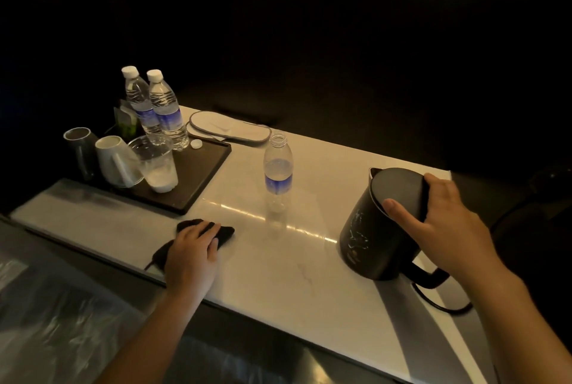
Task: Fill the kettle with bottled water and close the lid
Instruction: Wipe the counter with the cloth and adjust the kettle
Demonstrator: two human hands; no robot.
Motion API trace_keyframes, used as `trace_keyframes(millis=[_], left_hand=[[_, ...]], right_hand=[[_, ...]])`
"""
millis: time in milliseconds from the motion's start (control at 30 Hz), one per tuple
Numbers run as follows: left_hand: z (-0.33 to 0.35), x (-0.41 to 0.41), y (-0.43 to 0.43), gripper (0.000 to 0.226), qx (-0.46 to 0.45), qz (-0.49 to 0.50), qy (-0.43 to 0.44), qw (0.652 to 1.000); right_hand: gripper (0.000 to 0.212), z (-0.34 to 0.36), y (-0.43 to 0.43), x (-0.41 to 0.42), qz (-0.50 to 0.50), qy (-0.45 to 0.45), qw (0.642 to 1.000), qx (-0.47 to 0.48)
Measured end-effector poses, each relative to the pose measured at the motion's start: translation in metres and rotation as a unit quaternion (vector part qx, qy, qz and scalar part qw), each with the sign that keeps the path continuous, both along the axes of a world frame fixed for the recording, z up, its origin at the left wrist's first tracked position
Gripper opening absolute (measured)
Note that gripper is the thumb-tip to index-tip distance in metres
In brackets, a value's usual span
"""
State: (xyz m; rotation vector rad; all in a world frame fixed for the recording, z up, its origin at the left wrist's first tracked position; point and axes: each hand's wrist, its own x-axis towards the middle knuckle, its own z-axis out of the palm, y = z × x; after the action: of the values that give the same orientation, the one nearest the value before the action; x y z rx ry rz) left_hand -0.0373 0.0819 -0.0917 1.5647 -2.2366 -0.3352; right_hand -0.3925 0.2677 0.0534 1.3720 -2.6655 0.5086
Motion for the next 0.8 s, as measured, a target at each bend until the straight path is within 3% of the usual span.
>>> trace_keyframes(millis=[67, 133, 200, 267, 333, 400, 467, 533, 633, 667, 800], left_hand=[[0.002, -0.017, 0.019, 0.027, -0.002, 0.001, 0.079, 0.997], [0.012, -0.040, 0.036, 0.020, 0.081, 0.009, 0.225, 0.971], [0.033, -0.071, 0.051, 0.024, 0.236, 0.024, 0.401, 0.885], [0.054, -0.108, 0.064, 0.025, 0.336, 0.031, 0.516, 0.787], [0.072, -0.147, 0.080, 0.026, 0.365, 0.017, 0.589, 0.721], [0.085, -0.183, 0.100, 0.028, 0.370, -0.023, 0.628, 0.685], [0.086, -0.211, 0.119, 0.033, 0.361, -0.097, 0.616, 0.693], [0.081, -0.230, 0.131, 0.040, 0.315, -0.154, 0.587, 0.730], [0.059, -0.244, 0.133, 0.044, 0.220, -0.140, 0.549, 0.794], [0.050, -0.244, 0.131, 0.044, 0.214, -0.125, 0.544, 0.802], [0.029, -0.243, 0.121, 0.040, 0.280, -0.084, 0.553, 0.780]], right_hand=[[0.106, -0.001, 0.000, 0.003, -0.012, 0.002, 1.000, 0.001], [0.109, -0.001, 0.000, 0.006, -0.020, 0.005, 1.000, 0.003], [0.111, 0.001, 0.000, 0.008, -0.022, 0.002, 1.000, 0.000], [0.112, 0.002, 0.000, 0.009, -0.022, -0.004, 1.000, -0.002], [0.113, 0.003, 0.000, 0.011, -0.022, -0.009, 1.000, -0.002], [0.113, 0.003, 0.000, 0.012, -0.024, -0.004, 1.000, 0.000], [0.111, 0.002, 0.001, 0.011, -0.023, 0.005, 1.000, -0.001], [0.108, 0.002, 0.001, 0.009, -0.020, 0.010, 1.000, -0.002], [0.106, 0.000, 0.001, 0.006, -0.010, 0.010, 1.000, 0.000], [0.105, 0.000, 0.001, 0.005, -0.007, 0.010, 1.000, -0.001], [0.099, -0.002, 0.003, 0.004, -0.006, 0.005, 1.000, -0.005]])
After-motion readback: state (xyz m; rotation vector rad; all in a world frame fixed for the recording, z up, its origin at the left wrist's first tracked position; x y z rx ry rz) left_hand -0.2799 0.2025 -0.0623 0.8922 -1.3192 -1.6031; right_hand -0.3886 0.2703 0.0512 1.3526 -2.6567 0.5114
